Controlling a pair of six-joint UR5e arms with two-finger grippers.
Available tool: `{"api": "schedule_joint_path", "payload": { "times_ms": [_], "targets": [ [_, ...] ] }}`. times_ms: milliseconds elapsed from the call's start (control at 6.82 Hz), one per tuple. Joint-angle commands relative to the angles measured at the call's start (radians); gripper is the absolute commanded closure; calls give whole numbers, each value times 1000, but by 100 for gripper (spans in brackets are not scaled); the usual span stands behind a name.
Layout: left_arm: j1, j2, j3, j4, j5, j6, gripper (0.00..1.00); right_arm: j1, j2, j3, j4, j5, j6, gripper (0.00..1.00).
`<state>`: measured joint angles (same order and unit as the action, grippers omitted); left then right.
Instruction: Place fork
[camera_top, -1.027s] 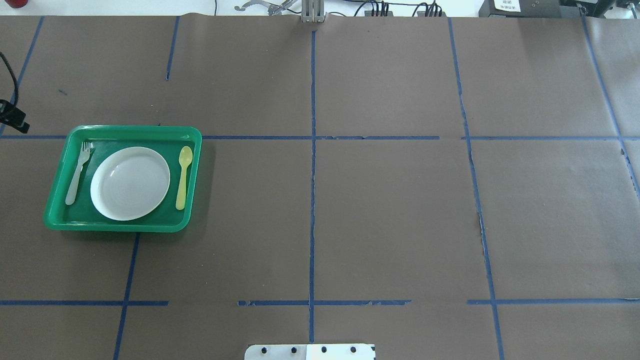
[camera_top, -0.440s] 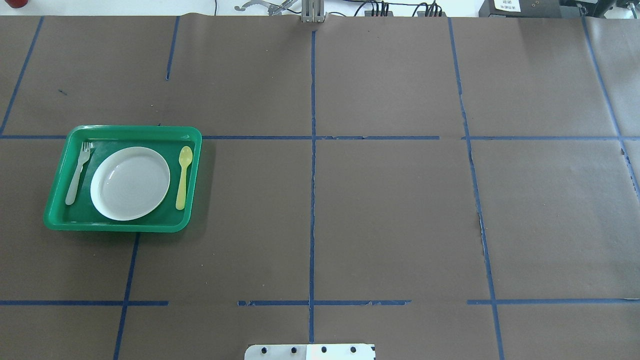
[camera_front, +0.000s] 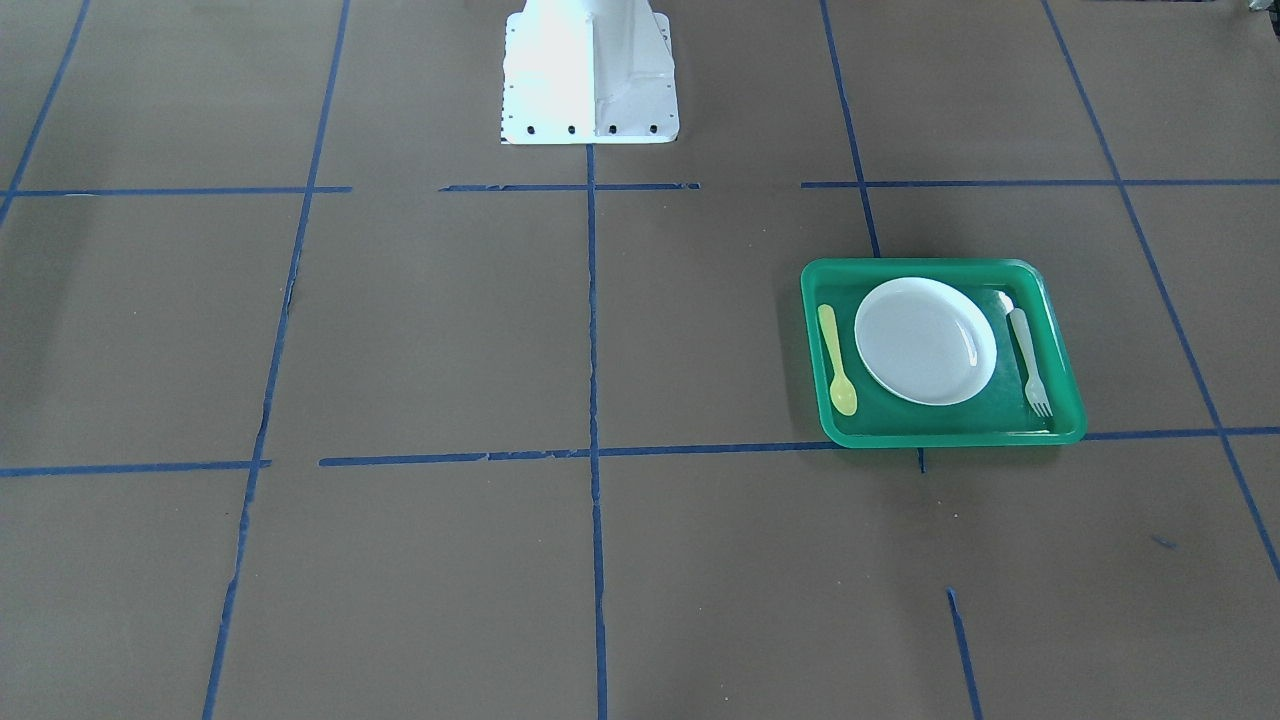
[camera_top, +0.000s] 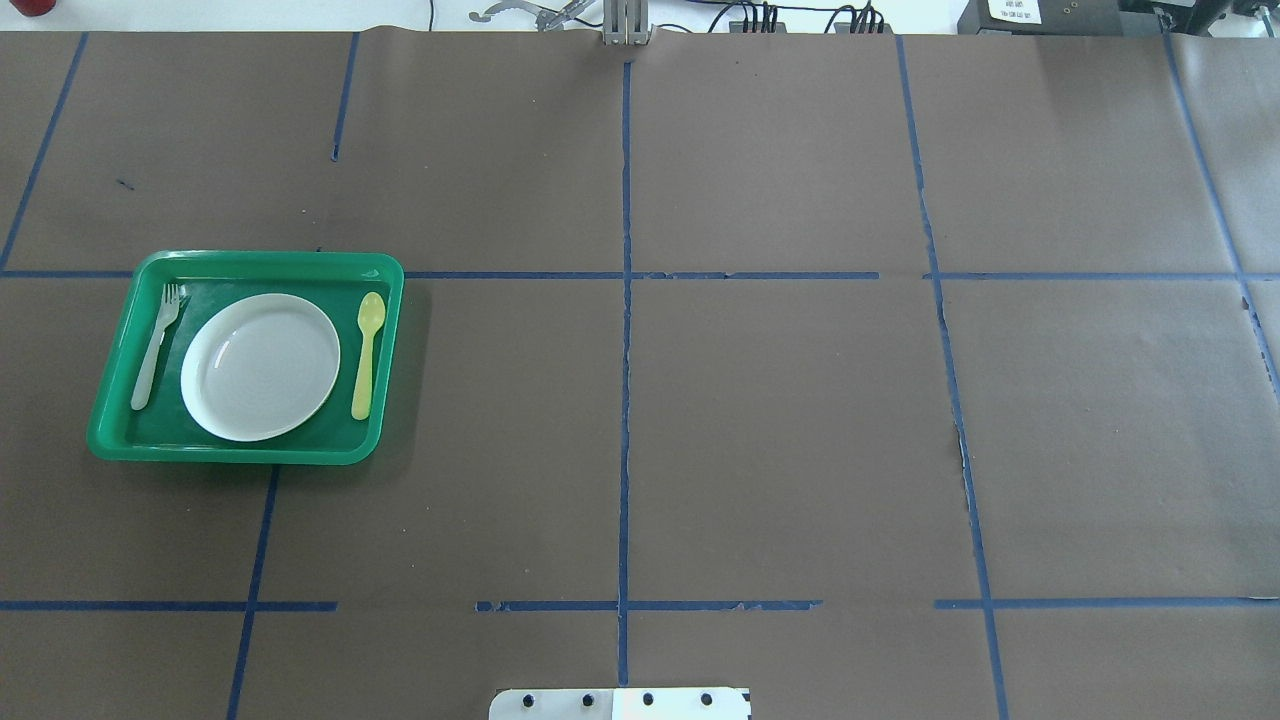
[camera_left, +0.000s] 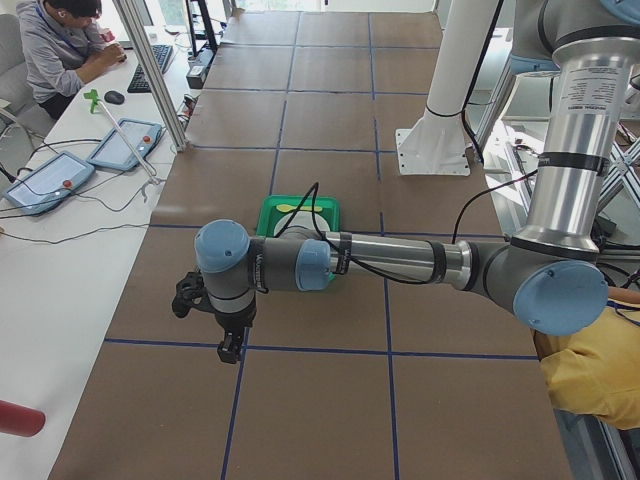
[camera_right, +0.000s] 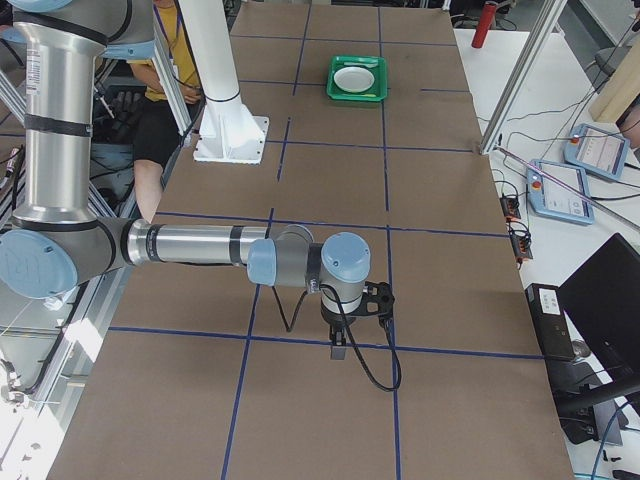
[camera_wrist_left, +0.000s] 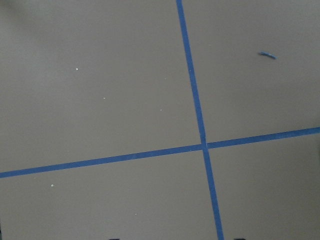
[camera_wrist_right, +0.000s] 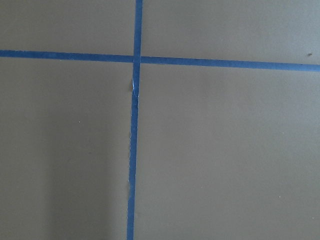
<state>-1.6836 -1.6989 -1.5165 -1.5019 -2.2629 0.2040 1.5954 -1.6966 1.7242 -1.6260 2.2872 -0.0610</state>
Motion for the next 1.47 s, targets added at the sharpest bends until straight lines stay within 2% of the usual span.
{"api": "schedule_joint_path", "payload": {
  "times_ms": [0,147,293,1320],
  "targets": [
    [-16,-17,15,93,-9,22,20,0,0,0,0,0,1,0],
    [-19,-12,4,97,-17,26,7,0,0,0,0,0,1,0],
    [-19,-10,-2,94,-18,28,0,0,0,0,0,0,0,0],
    [-19,2,-66,98,-18,29,0,0,0,0,0,0,0,0]
  ]
}}
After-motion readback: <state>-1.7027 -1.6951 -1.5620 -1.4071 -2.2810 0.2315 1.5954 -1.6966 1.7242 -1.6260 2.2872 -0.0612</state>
